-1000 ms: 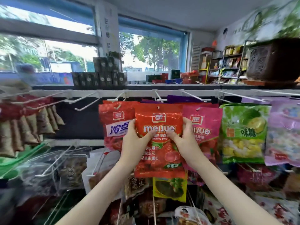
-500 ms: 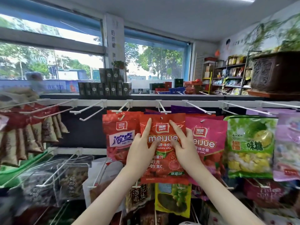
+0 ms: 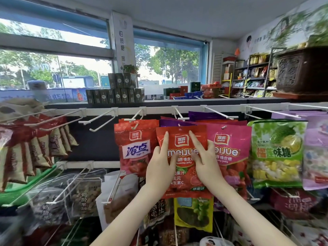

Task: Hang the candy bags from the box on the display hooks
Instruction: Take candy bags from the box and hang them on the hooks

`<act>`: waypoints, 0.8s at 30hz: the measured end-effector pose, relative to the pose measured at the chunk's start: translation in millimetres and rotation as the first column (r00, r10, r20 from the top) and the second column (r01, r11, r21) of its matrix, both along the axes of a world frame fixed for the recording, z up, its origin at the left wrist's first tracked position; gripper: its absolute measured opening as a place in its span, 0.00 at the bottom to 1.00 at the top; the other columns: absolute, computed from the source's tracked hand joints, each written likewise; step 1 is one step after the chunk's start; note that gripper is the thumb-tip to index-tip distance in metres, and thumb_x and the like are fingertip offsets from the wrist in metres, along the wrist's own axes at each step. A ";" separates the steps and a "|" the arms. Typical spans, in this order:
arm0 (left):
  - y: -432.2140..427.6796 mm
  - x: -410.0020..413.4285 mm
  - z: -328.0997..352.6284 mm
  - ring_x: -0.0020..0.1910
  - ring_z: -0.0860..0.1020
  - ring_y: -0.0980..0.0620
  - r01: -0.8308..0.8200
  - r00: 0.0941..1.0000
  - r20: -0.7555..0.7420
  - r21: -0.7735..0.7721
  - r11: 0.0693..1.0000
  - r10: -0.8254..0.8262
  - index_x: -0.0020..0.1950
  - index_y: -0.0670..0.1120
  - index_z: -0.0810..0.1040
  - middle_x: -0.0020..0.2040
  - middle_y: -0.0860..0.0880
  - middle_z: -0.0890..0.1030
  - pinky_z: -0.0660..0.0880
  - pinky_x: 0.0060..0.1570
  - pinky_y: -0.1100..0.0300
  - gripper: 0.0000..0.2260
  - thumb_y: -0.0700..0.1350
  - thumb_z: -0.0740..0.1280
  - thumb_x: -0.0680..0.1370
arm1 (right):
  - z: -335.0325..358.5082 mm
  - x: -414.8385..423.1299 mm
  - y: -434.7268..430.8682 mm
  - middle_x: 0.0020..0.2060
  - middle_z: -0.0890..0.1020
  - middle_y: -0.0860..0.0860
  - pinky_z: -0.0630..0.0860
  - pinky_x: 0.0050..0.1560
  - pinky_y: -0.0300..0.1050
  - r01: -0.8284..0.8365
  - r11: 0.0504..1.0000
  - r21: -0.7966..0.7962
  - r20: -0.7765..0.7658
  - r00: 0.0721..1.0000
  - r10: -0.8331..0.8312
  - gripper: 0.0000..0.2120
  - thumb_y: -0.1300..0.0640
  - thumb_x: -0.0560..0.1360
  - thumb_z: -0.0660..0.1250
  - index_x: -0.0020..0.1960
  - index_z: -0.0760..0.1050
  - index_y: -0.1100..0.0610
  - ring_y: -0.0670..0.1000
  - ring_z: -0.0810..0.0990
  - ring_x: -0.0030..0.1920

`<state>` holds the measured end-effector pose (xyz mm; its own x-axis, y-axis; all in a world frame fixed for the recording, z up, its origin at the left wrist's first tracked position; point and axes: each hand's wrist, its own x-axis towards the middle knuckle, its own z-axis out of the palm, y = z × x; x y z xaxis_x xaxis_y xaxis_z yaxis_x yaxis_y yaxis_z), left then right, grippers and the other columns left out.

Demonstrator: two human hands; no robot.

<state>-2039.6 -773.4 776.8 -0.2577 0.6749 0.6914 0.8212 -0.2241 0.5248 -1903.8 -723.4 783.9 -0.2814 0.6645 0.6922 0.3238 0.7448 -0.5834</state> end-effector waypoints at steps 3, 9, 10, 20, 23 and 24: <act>-2.8 1.4 -3.2 0.40 0.73 0.57 0.019 0.999 -0.034 0.103 0.995 -0.016 0.75 0.59 0.44 0.49 0.51 0.72 0.70 0.36 0.72 0.31 0.52 0.62 0.80 | -3.9 3.3 -3.9 0.56 0.62 0.47 0.59 0.55 0.17 -0.025 0.998 0.052 -0.057 0.998 0.028 0.29 0.62 0.80 0.58 0.70 0.55 0.35 0.30 0.65 0.56; 4.2 4.7 9.7 0.37 0.71 0.56 0.021 0.999 -0.046 0.061 0.998 -0.018 0.74 0.61 0.42 0.48 0.50 0.70 0.67 0.34 0.68 0.30 0.53 0.60 0.80 | 10.0 4.3 2.2 0.58 0.61 0.48 0.60 0.53 0.17 0.040 0.996 0.077 0.003 0.999 -0.040 0.27 0.63 0.81 0.56 0.69 0.58 0.34 0.40 0.68 0.52; 6.1 5.3 11.0 0.35 0.69 0.58 0.020 0.999 -0.049 0.050 0.999 -0.018 0.74 0.61 0.41 0.47 0.50 0.69 0.65 0.32 0.70 0.30 0.53 0.59 0.81 | 12.2 4.2 2.9 0.59 0.61 0.49 0.60 0.54 0.19 0.052 0.996 0.069 0.023 0.998 -0.054 0.26 0.62 0.81 0.56 0.70 0.59 0.35 0.43 0.68 0.52; 8.8 3.2 6.6 0.33 0.68 0.61 -0.003 0.999 -0.039 0.043 0.999 0.005 0.77 0.58 0.53 0.47 0.49 0.69 0.63 0.28 0.72 0.27 0.47 0.61 0.81 | 14.4 -1.7 -3.4 0.62 0.61 0.54 0.77 0.53 0.43 0.104 0.994 0.045 0.111 0.988 -0.109 0.31 0.63 0.81 0.55 0.72 0.53 0.34 0.51 0.74 0.48; 7.1 2.8 11.4 0.33 0.68 0.59 -0.006 0.999 -0.033 0.057 0.998 0.008 0.77 0.57 0.55 0.46 0.50 0.68 0.61 0.29 0.71 0.27 0.45 0.62 0.81 | 21.6 -4.9 -6.7 0.63 0.60 0.55 0.75 0.46 0.41 0.140 0.990 0.021 0.191 0.971 -0.141 0.34 0.65 0.80 0.55 0.73 0.49 0.34 0.46 0.70 0.39; 7.1 2.6 13.1 0.33 0.68 0.58 -0.013 0.999 -0.031 0.051 0.999 0.014 0.77 0.57 0.55 0.46 0.49 0.68 0.62 0.30 0.70 0.27 0.45 0.62 0.81 | 23.2 -5.7 -7.6 0.64 0.60 0.56 0.72 0.43 0.39 0.159 0.987 0.021 0.209 0.965 -0.160 0.35 0.66 0.79 0.55 0.74 0.48 0.34 0.44 0.68 0.37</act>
